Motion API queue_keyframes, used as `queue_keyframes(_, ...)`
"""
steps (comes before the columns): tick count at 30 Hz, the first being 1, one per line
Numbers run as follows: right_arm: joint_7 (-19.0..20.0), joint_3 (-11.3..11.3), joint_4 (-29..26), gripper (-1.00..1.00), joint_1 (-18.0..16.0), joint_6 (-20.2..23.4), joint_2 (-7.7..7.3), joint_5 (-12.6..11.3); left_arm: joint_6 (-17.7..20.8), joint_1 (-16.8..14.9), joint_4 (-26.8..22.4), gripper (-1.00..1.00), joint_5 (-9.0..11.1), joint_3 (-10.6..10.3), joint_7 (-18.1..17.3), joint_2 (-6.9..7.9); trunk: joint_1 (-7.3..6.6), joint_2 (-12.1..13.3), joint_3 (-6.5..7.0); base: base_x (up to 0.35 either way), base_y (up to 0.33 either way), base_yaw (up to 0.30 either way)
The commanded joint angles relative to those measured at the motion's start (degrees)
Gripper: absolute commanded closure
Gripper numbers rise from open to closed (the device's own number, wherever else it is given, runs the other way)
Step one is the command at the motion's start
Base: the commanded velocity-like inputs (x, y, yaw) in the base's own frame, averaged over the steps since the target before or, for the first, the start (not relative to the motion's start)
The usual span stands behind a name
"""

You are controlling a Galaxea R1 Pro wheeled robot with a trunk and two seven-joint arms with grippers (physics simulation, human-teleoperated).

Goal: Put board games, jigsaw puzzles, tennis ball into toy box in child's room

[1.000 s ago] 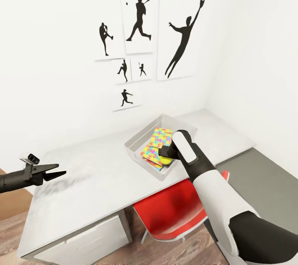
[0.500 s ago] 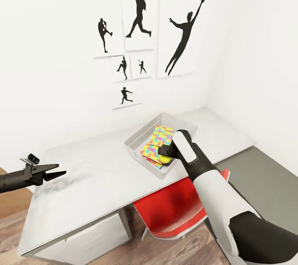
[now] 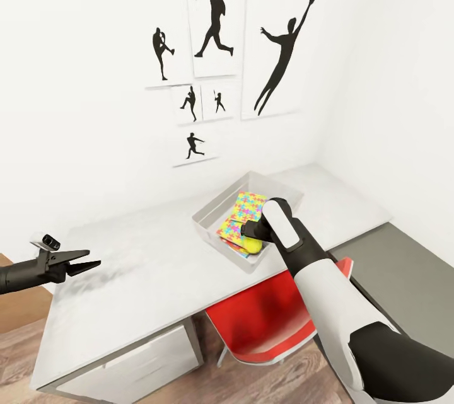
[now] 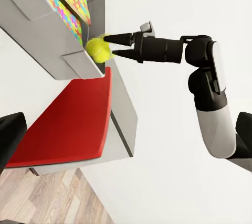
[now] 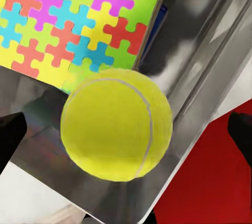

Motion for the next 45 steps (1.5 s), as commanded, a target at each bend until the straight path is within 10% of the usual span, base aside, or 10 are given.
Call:
queue_keyframes(1,-0.58,0.06,-0.04,-1.00,-0.06,0.13,0.00,-0.51,0.61,-0.04,-0.03,-1.00,0.03,-0.05,-0.20,0.03,0.03,-0.12,-0.12,0.000,0.000,0.000)
queue_keyframes(21,-0.50,-0.03,-0.91,-1.00,-0.01,0.13,0.00,-0.71,0.61,-0.04,0.01,-1.00,0.03,-0.05,-0.20,0.16,0.03,-0.12,-0.12,-0.022,0.000,0.000)
queue_keyframes(35,0.12,-0.20,-20.87,-1.00,1.57,0.95,0.00,-1.39,0.64,-0.04,0.12,-1.00,0.03,1.00,-0.20,0.64,0.03,-0.12,0.49,-0.021,0.000,-0.031)
queue_keyframes(41,7.37,-0.52,-38.76,-1.00,12.75,3.60,0.00,-1.87,0.91,-0.04,0.12,-1.00,-0.04,1.50,-0.20,0.81,0.03,-0.12,1.02,0.000,0.000,-0.064)
queue_keyframes(45,18.99,-3.17,-41.82,-1.00,21.45,3.55,0.00,-1.75,0.95,-0.04,0.12,-1.00,-0.06,1.53,-0.20,0.96,0.03,-0.12,1.38,0.000,0.000,-0.064)
